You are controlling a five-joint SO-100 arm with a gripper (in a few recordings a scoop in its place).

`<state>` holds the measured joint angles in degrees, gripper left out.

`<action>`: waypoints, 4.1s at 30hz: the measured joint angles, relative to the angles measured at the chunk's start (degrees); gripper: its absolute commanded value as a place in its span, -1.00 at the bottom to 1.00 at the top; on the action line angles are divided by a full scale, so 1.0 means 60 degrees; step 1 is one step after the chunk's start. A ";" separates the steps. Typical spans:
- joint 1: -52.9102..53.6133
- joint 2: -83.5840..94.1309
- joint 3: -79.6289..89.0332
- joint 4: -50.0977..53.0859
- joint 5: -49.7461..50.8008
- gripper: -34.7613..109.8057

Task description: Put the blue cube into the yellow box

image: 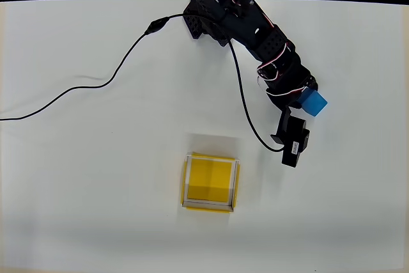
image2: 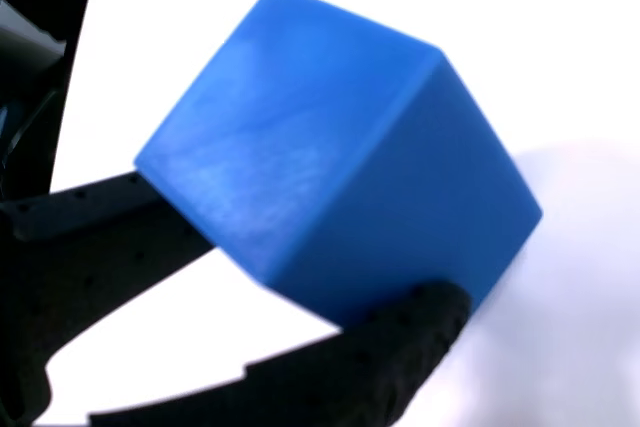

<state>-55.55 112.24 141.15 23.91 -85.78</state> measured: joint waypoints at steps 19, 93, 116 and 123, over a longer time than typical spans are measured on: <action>0.3882 0.0220 -0.0967 -0.1143 -0.2988 -0.23; 0.8687 -0.1318 -0.2212 -0.2915 -0.1787 -0.25; 0.9214 0.5698 0.1670 0.2153 -0.1274 -0.52; 0.8584 0.8716 0.4102 0.3472 -0.1304 -0.52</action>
<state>-4.04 164.53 165.76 44.74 -93.60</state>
